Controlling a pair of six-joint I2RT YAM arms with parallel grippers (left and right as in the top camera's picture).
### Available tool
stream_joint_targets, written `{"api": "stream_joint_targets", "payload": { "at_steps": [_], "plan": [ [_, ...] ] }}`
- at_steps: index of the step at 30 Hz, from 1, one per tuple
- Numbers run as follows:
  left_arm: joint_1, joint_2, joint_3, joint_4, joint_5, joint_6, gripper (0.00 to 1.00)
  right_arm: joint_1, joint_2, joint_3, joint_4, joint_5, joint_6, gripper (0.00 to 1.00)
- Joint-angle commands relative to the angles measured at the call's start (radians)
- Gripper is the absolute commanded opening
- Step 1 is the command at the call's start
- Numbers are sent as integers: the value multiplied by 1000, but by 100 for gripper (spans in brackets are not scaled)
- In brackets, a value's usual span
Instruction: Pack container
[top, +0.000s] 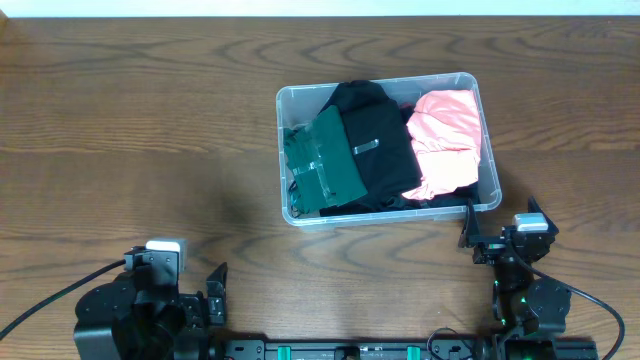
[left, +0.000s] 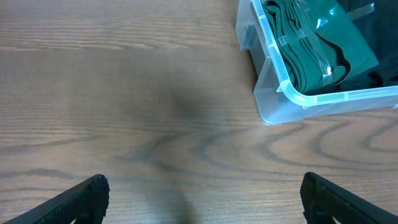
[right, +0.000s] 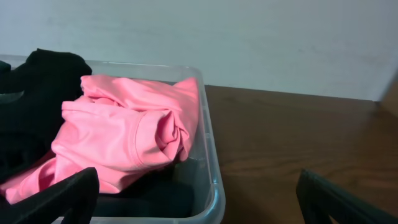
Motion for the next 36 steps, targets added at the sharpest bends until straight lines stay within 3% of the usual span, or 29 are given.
{"api": "stream_joint_targets", "payload": {
  "at_steps": [1,24,31,36],
  "plan": [
    [1,-1,2,0,2,-12,98,11,-4,-2,-5,-5,-12,99],
    [1,-2,-12,5,2,-12,98,11,-4,-2,-5,-5,-12,99],
    [22,-14,-139,74,-26,-8,98,11,-4,-2,-5,-5,-12,99],
    [23,-138,-318,243,-66,-8,98,11,-4,-2,-5,-5,-12,99]
  ]
}}
